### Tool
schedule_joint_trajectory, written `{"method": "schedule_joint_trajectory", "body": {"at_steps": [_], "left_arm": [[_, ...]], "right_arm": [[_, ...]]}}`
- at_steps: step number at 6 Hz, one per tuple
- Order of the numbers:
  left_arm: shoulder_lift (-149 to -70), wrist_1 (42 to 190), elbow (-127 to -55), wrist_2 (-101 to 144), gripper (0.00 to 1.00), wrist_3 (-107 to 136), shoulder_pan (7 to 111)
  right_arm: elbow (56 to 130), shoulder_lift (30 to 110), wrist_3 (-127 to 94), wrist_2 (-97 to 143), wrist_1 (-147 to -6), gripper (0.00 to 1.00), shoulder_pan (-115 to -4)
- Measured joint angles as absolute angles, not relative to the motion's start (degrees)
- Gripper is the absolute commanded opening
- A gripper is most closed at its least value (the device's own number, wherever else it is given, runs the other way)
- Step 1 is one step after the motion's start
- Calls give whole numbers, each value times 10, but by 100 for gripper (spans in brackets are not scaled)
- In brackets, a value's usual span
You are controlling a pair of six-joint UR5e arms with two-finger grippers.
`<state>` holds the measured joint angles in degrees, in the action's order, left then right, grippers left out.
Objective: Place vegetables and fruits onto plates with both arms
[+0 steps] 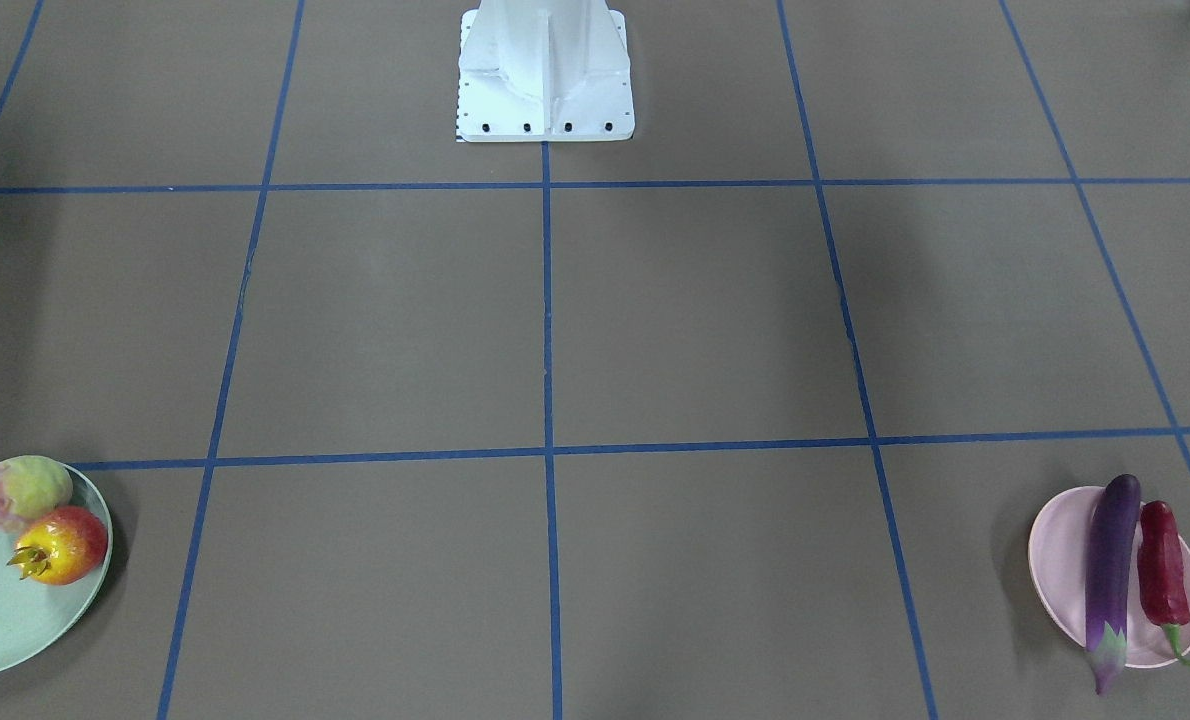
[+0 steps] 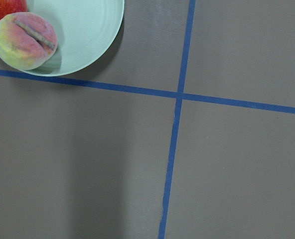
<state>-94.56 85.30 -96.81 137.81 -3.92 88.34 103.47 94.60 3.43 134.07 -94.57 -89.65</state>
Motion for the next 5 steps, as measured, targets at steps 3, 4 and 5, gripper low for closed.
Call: {"method": "schedule_joint_trajectory", "body": {"at_steps": [3,4,5], "left_arm": [[-865,829,-1011,1358,100,-79,908],[-854,827,-1016,1352,100,-78,915],[-845,828,-1024,1342,100,-79,923]], "right_arm": [[1037,948,34,1341,-946,99,-899],[1037,948,34,1340,-946,99,-899],[1037,949,33,1341,-945,100,-899]]}}
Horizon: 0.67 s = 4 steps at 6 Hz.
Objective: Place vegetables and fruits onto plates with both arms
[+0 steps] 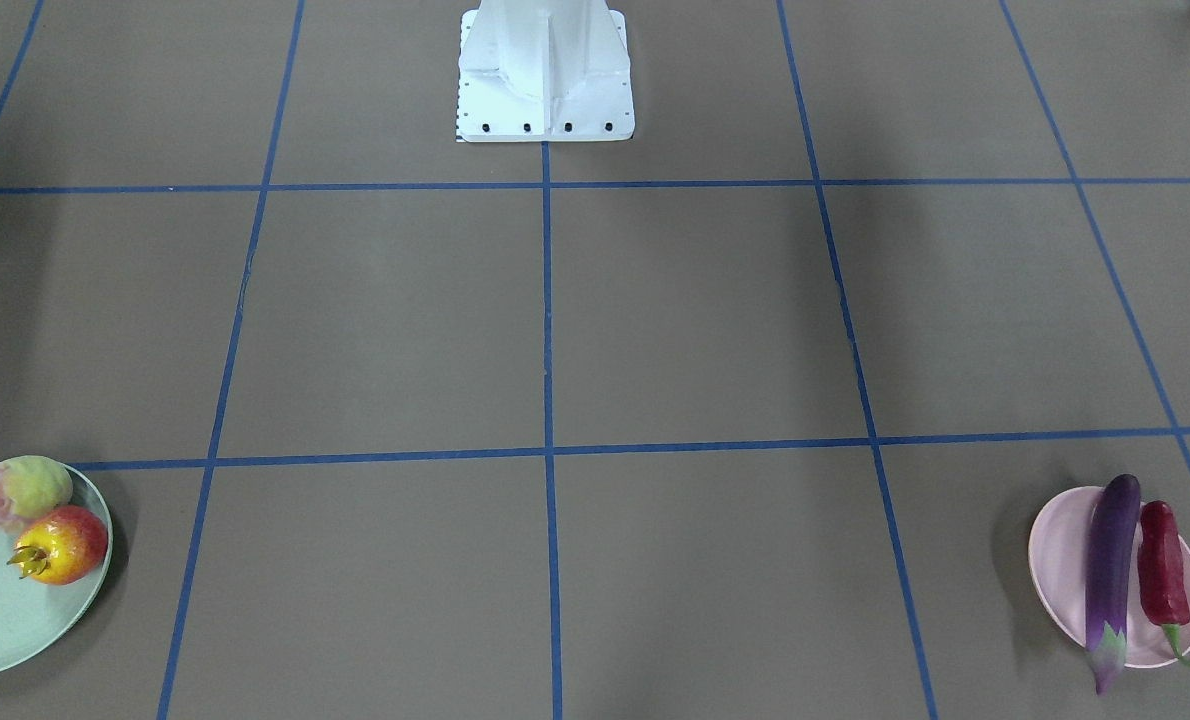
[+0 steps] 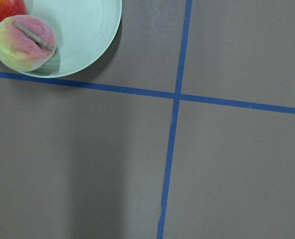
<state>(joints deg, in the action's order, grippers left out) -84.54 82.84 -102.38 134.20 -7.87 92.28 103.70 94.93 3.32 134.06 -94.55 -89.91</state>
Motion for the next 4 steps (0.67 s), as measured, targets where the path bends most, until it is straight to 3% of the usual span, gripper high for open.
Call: {"method": "schedule_joint_trajectory", "body": {"at_steps": [4], "left_arm": [[-840,830,-1036,1332,100,-79,934]], "right_arm": [[1037,954,32,1340,-942,100,-899]]}}
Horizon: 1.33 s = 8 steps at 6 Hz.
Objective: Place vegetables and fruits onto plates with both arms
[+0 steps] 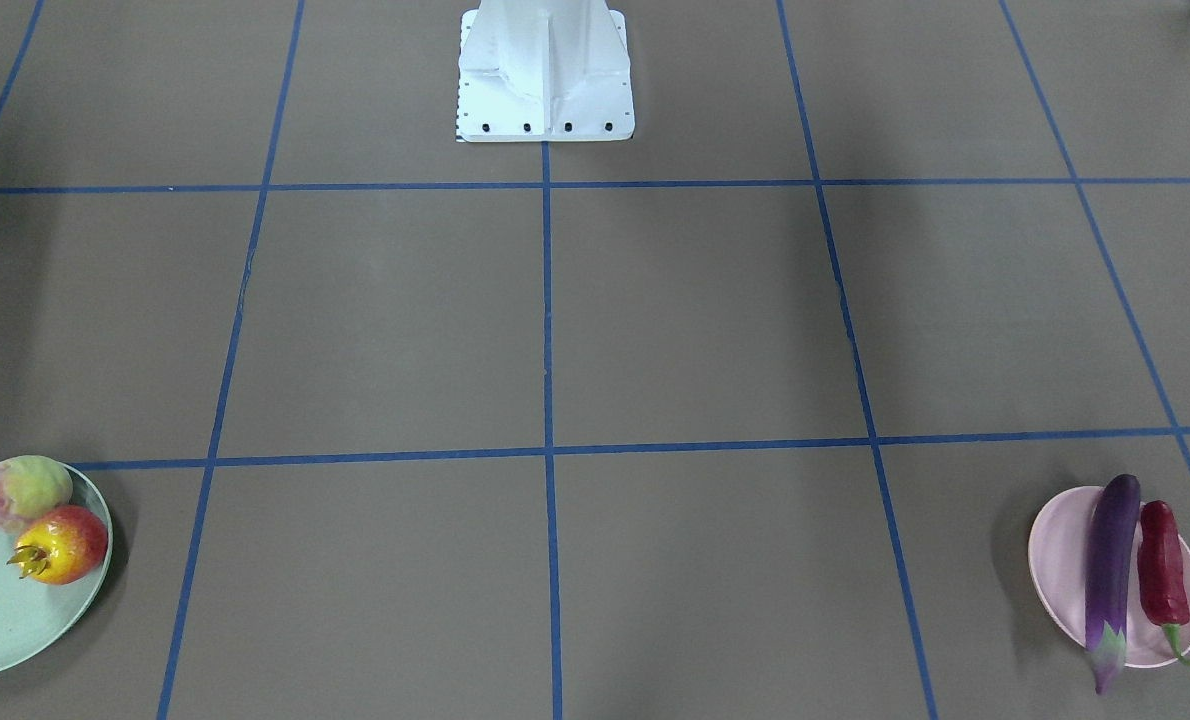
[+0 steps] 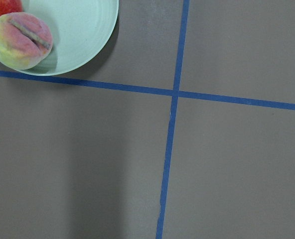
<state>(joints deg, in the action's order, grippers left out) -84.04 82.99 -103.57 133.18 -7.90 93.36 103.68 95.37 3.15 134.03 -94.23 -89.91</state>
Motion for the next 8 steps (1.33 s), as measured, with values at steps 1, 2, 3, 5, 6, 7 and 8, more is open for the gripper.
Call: {"method": "schedule_joint_trajectory", "body": {"at_steps": [1,2,3,5,6,7,8], "left_arm": [[-839,830,-1037,1330,100,-79,934],[-834,830,-1042,1329,100,-79,935],[-827,830,-1050,1329,100,-80,935],[-820,830,-1064,1329,100,-80,935],[-819,829,-1065,1329,100,-80,935],[-818,829,-1065,1329,100,-80,935],[-818,829,-1065,1329,100,-80,935]], "right_arm": [[1037,954,33,1340,-941,100,-899],[1038,955,33,1340,-941,100,-899],[1038,955,31,1340,-941,100,-899],[1039,955,28,1339,-940,100,-898],[1038,956,28,1337,-940,100,-898],[1038,956,29,1335,-941,100,-898],[1038,957,29,1333,-941,100,-898]]}}
